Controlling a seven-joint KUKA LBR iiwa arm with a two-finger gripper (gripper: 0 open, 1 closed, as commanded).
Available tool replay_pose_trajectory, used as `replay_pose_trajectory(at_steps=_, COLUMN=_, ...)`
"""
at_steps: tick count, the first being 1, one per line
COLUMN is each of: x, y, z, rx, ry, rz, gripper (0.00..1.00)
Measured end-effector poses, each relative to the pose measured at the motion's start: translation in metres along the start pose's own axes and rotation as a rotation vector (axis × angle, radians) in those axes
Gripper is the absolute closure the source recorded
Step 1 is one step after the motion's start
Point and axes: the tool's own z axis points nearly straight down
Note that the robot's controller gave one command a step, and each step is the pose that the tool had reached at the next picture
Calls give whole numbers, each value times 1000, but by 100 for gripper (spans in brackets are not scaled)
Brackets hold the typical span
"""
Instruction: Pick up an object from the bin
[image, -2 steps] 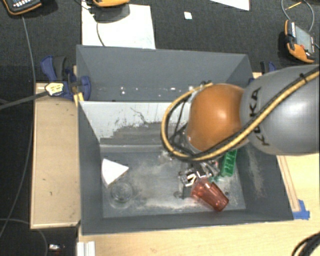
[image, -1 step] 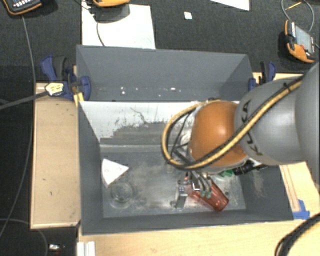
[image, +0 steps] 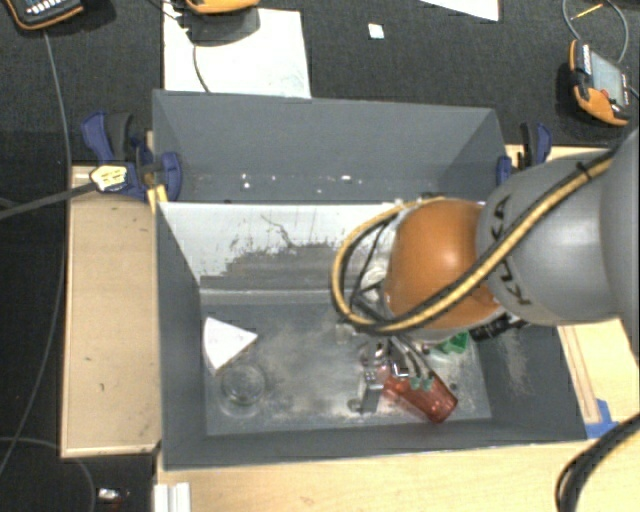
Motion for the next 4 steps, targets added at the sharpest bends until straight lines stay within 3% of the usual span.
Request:
replay_pose_trajectory(at_steps=1, x=-12, y=51, z=-9, rx=-3, ry=-3, rz=-152, gripper=0)
replay_pose_trajectory(at_steps=2, x=-2, y=-45, z=-22, rx=2, ry=-2, rz=-85, gripper=0)
replay_pose_trajectory(at_steps=3, x=-2, y=25, z=52, rx=-4, ry=-7, rz=-370, gripper=0)
replay_pose_trajectory(at_steps=4, x=10, y=-60, z=12, rx=1, ry=-8, rz=-132, gripper=0)
